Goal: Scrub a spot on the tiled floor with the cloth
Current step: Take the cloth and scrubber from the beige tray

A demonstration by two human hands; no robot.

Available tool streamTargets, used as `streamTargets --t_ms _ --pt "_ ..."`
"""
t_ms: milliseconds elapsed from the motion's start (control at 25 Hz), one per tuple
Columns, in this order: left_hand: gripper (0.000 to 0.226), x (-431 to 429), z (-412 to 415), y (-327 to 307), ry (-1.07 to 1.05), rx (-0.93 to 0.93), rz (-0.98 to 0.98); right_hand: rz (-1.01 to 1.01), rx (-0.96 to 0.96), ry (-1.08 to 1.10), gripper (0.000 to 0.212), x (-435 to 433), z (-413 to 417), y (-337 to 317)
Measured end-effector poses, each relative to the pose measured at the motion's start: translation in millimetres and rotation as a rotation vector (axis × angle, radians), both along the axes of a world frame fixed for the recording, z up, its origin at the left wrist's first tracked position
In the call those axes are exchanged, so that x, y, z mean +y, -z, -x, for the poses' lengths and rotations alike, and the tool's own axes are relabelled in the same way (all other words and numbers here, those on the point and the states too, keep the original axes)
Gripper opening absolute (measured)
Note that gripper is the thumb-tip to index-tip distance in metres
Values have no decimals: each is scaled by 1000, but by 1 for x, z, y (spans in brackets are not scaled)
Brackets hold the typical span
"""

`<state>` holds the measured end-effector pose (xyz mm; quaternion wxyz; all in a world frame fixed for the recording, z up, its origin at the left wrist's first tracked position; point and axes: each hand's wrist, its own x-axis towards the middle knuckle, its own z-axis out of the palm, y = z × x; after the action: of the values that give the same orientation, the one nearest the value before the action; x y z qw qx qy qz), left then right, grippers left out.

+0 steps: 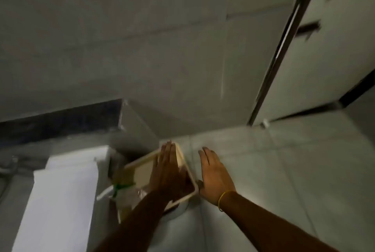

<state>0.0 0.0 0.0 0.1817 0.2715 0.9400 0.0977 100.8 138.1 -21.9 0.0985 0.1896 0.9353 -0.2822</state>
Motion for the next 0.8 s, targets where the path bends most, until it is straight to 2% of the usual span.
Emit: streamTargets --t_ms 120,200,280,360,400,480,560,600,680,720,800 --pt "89 -29 8 139 -203 -215 -9 104 2 -10 69 -53 27 133" --pt "74 -47 17 220 -395 -257 -34 96 -37 -23 56 -79 49 201" --pt "60 -57 23 284 -492 -300 30 102 -60 78 57 -97 71 263" --pt "57 -57 34 320 -627 -343 29 75 -82 139 57 -103 90 300" --pt "57 -59 39 334 -699 -361 2 41 -114 94 55 -106 93 314" --pt "53 -58 44 350 -783 -382 -78 39 -91 60 51 -112 98 329" --pt "41 -56 46 352 -846 -441 -180 37 -77 165 55 -108 103 326" --pt "37 -55 46 345 -894 -469 -265 86 -51 228 55 -106 104 323" --pt "32 -49 45 325 -935 -472 -444 165 -1 184 41 -95 97 295" --pt "30 -46 44 311 -927 -456 -542 269 24 156 36 -91 91 278" --pt "22 -36 37 281 -904 -441 -714 398 164 196 43 -77 74 251"
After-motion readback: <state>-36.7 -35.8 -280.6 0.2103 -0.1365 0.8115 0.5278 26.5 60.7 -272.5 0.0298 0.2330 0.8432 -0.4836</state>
